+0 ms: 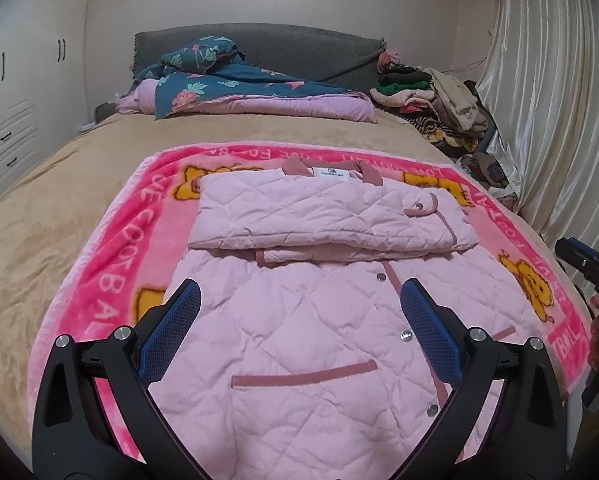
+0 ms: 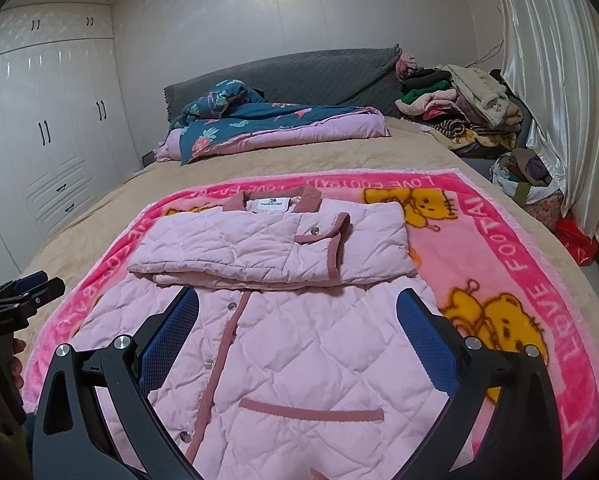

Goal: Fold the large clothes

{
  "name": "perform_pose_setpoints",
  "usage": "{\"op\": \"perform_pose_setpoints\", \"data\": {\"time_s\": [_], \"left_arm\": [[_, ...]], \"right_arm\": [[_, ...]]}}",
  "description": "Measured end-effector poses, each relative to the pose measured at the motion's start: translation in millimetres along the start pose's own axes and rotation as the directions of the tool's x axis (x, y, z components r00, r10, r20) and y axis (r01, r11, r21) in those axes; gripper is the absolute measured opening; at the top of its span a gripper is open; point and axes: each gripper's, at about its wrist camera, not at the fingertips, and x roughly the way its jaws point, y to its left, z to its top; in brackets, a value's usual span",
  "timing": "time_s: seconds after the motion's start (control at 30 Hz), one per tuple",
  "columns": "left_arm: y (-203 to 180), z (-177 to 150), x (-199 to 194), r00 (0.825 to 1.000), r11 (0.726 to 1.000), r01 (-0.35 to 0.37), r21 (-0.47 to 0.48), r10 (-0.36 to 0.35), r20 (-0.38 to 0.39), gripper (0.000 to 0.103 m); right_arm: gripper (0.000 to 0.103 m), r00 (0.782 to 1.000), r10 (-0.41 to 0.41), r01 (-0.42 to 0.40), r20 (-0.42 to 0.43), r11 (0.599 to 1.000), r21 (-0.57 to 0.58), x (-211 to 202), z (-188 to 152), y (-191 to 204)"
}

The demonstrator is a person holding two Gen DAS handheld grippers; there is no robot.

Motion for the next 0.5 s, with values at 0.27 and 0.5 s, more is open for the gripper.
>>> {"op": "perform_pose_setpoints", "data": {"time_s": [0.27, 0.5], "left_arm": [[-8, -10, -11, 1.0, 0.999, -0.02, 0.028, 0.021, -0.007, 0.094], [-11, -24, -15, 0.999, 0.999, -0.029, 0.036, 0.03, -0.029, 0.094]], "right_arm": [[0.099, 1.0, 0.002, -0.002, -0.002, 1.0, -0.009, -18, -11, -5], [0.099, 1.0, -0.002, 0.002, -0.011, 1.0, -0.017, -25, -18, -8]]}}
